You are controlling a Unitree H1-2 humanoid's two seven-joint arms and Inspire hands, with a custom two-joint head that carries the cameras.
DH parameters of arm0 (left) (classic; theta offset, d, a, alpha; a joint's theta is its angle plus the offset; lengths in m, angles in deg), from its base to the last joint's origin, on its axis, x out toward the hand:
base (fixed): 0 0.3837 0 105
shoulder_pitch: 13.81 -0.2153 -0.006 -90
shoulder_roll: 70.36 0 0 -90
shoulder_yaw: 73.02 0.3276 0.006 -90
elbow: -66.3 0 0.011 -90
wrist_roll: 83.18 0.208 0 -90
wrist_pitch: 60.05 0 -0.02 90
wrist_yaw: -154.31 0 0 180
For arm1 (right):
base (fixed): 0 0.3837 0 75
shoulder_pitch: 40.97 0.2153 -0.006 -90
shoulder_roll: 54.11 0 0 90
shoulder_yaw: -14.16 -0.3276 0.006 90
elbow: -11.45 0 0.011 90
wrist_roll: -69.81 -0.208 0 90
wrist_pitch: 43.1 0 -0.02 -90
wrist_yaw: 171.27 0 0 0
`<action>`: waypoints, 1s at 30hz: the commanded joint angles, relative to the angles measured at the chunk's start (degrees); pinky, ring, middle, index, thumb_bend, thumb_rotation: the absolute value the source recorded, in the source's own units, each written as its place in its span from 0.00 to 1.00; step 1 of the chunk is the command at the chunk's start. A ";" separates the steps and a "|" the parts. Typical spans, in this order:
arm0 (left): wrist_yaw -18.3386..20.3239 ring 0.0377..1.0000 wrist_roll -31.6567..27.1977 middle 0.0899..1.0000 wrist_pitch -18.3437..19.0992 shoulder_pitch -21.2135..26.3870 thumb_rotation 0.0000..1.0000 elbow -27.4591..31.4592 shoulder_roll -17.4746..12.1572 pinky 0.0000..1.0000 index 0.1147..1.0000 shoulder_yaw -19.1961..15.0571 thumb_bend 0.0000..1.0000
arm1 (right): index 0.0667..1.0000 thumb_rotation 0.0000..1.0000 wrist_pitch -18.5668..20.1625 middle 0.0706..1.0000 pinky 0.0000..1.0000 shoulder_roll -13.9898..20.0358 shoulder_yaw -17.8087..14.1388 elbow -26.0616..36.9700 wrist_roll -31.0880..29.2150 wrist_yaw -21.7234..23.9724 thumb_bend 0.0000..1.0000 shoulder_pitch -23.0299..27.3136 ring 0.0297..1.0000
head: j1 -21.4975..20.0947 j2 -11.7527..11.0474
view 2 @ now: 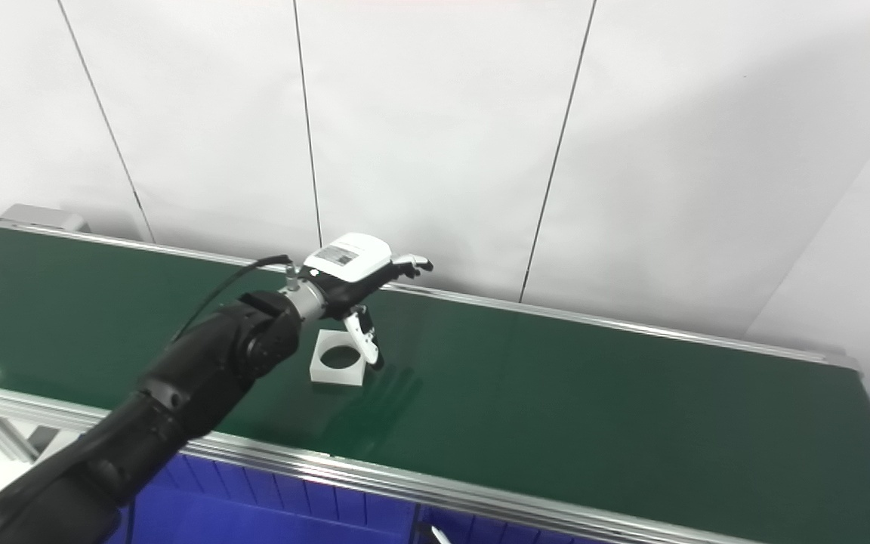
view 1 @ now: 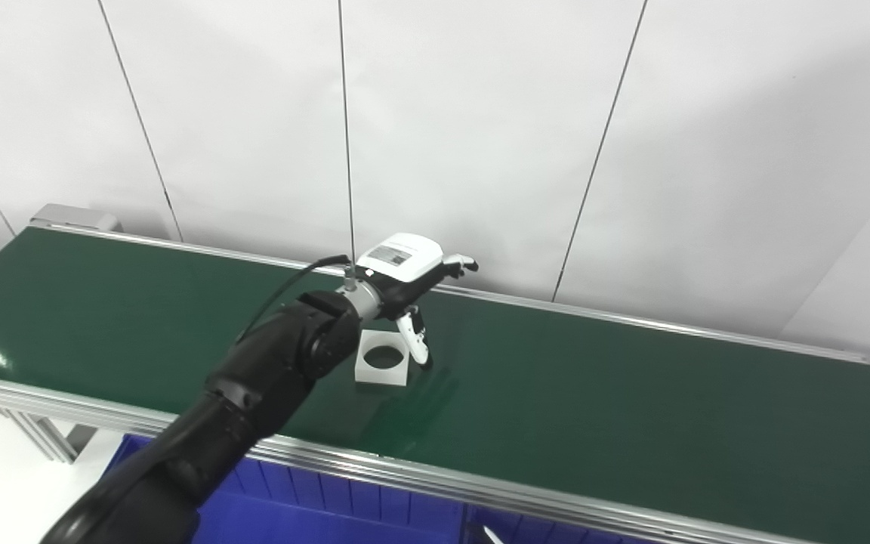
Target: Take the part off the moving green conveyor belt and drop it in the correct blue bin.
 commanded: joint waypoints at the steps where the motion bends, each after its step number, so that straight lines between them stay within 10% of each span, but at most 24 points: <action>1: 2.11 0.77 0.65 0.83 2.49 4.29 0.15 2.32 0.58 0.57 0.90 0.46 1.00 | 0.90 0.77 -2.72 0.93 0.82 -0.88 0.14 1.49 0.68 -0.74 0.83 0.84 0.92 | 0.02 0.05; 15: 13.97 0.70 3.31 0.79 10.25 7.63 0.19 2.82 0.85 0.52 0.88 4.78 1.00 | 0.90 0.76 -2.72 0.94 0.82 -1.29 0.70 1.62 1.76 -1.48 0.81 1.26 0.92 | -0.91 0.32; 30: 13.30 0.62 5.88 0.73 10.34 10.01 0.21 -3.59 0.82 0.44 0.89 8.52 1.00 | 0.92 0.76 -2.72 0.95 0.83 -1.48 1.12 2.73 2.64 -1.65 0.80 0.80 0.92 | -1.84 0.86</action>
